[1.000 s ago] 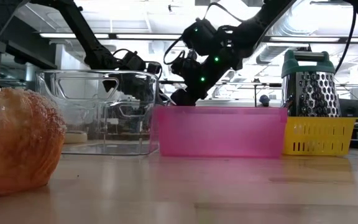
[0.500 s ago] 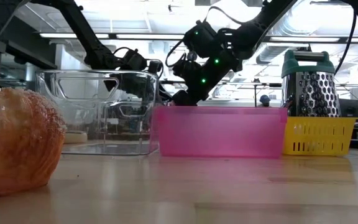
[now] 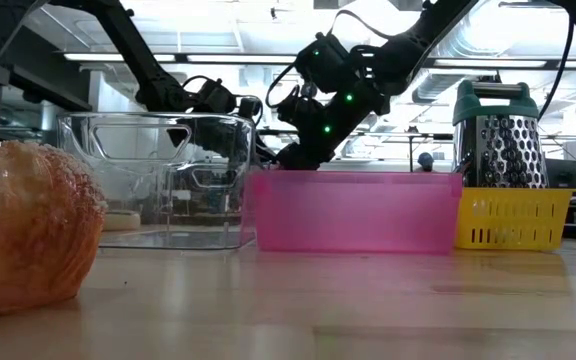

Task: Pick & Place Food Item
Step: Put the popcorn bag into the pink bin

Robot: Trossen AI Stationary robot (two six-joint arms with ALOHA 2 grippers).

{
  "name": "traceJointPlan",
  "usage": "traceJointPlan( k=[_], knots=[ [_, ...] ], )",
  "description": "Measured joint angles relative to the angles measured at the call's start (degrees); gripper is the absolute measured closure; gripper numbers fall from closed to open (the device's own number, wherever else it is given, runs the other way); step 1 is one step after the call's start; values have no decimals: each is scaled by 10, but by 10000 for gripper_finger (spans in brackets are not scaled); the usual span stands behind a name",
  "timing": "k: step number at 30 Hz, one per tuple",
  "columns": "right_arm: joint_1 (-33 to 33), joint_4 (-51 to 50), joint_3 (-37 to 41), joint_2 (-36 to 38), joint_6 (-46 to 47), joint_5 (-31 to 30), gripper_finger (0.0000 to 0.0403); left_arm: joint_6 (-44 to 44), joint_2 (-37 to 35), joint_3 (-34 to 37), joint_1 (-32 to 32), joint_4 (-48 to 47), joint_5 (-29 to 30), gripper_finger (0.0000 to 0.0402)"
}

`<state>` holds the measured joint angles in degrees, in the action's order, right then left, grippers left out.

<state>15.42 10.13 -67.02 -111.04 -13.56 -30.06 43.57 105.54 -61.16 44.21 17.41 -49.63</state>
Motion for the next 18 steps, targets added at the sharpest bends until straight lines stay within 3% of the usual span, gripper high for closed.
traceJointPlan(
  k=[13,18],
  knots=[
    [-1,0,0,0,-2,0,398,-32,0,0,0,5,-16,400],
    [-1,0,0,0,-2,0,398,-43,0,0,0,12,-27,381]
  ],
)
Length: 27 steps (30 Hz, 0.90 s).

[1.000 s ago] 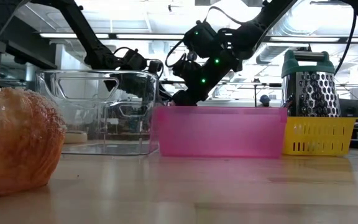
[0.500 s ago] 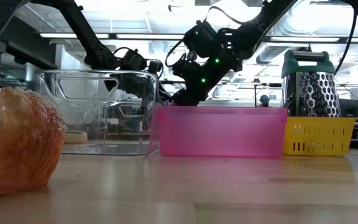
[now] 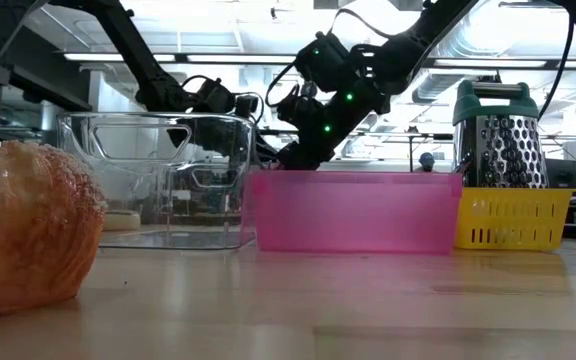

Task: Pick & Place Food Item
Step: Put the popcorn bag into the pink bin

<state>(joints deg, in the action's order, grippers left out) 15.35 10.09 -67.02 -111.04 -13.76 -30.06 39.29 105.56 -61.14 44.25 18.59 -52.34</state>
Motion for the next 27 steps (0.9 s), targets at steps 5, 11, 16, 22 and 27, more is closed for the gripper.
traceJointPlan(
  k=[5,11,16,22,27],
  knots=[
    [0,-4,0,0,0,0,399,-9,0,0,0,3,-8,343],
    [0,-5,0,0,0,0,399,-10,0,0,0,3,-11,304],
    [0,-5,0,0,0,-1,399,-9,0,0,3,3,-11,298],
    [-8,-7,0,1,-16,-34,399,-4,0,0,7,2,-33,298],
    [-12,-8,0,2,-22,-56,399,-4,0,0,7,2,-38,298]
  ],
)
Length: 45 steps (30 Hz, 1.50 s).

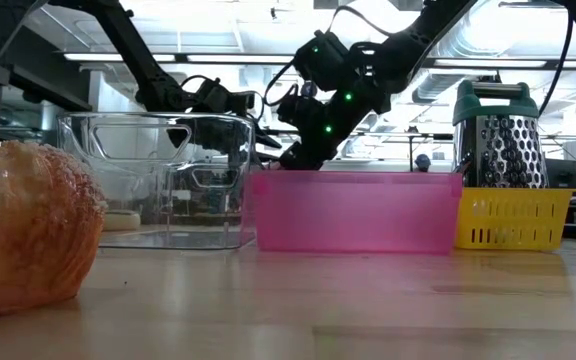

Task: Pick & Place Food Item
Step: Put the popcorn bag into the pink bin

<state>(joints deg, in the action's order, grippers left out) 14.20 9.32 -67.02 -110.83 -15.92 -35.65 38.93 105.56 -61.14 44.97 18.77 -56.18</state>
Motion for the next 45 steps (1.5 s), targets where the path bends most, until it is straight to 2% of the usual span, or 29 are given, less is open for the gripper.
traceJointPlan(
  k=[9,26,30,36,45],
  knots=[
    [-10,-3,0,0,-4,-40,399,1,0,0,0,-1,-8,298],
    [-26,-19,0,11,-24,-163,399,1,0,0,0,-1,-22,298],
    [-30,-25,0,41,-38,-186,399,1,0,0,0,-1,-23,298],
    [-58,-63,0,112,-34,-187,399,-1,0,0,0,-1,-22,298],
    [-174,-151,0,206,5,-230,399,-6,0,0,0,-1,-23,298]
  ],
)
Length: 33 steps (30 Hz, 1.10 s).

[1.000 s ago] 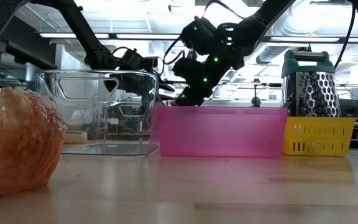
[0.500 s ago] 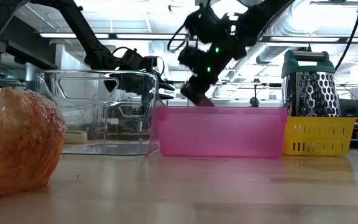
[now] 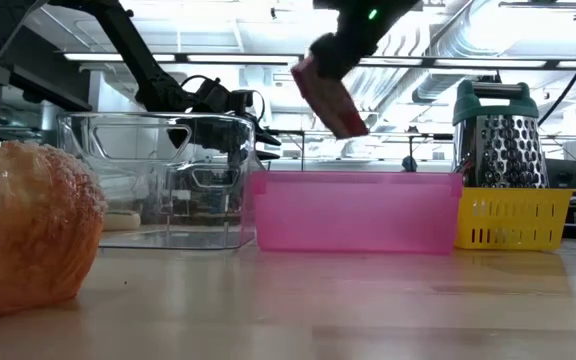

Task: Pick & Place Food Item
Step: Put the popcorn bag into the pink bin

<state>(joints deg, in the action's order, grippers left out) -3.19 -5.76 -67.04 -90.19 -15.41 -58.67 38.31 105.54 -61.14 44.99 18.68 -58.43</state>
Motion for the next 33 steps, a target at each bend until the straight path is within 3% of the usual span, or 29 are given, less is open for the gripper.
traceJointPlan(
  k=[9,16,21,33],
  knots=[
    [-92,-93,0,24,18,90,399,-4,0,0,0,0,-2,298],
    [-106,-167,1,20,1,203,399,-4,0,0,0,0,-15,298],
    [-117,-160,21,20,-44,271,399,-4,0,0,0,0,-15,298],
    [-111,-59,116,20,-83,293,396,-4,0,0,0,0,-15,298]
  ],
)
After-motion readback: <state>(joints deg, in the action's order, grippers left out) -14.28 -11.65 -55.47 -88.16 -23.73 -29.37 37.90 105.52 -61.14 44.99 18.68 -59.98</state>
